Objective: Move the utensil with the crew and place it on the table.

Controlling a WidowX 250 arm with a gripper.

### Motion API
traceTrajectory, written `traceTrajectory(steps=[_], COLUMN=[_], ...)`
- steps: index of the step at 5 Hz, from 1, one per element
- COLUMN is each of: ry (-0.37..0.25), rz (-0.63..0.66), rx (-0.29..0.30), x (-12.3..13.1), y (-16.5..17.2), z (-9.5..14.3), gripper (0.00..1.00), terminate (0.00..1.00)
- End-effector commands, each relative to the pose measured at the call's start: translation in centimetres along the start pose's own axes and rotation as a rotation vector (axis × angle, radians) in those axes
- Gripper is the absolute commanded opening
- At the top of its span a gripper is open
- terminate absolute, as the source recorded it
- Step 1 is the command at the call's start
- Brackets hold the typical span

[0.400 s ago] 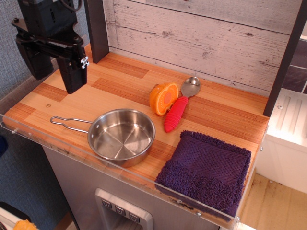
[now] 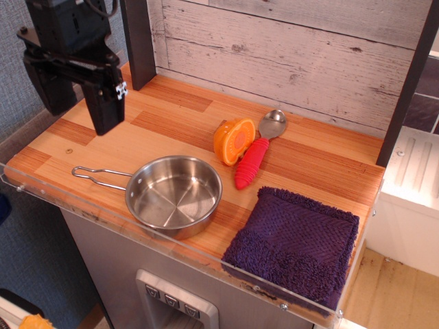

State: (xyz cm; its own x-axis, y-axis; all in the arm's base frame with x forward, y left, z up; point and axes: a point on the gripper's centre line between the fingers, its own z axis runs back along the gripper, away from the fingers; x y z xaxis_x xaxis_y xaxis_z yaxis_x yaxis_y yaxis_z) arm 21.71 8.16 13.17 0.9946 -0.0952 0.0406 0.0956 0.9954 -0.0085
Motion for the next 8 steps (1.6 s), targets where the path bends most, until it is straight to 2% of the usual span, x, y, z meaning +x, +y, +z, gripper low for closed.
traceTrajectory(steps=[1,3,4,5,6,7,8], ry=[-0.012,0.024,-0.002,0.001,0.005,-0.020,-0.033], rz=[-0.138,-0.181,-0.187,-0.191,-0.189,-0.177,-0.169], rx=[0.053,0.082,0.073,0.071,0.069,0.062,0.071], x=[0.4,1.7,2.8,3.3,3.5,3.6,3.3], y=[-5.3,-7.7,-8.4,-9.0,-9.4,-9.2,-8.6], z=[-3.6,-7.6,-8.6,-9.5,-10.4,-10.8,-11.0], gripper=[1.00,1.00,1.00,1.00,1.00,1.00,0.00], terminate=[0.00,0.00,0.00,0.00,0.00,0.00,0.00])
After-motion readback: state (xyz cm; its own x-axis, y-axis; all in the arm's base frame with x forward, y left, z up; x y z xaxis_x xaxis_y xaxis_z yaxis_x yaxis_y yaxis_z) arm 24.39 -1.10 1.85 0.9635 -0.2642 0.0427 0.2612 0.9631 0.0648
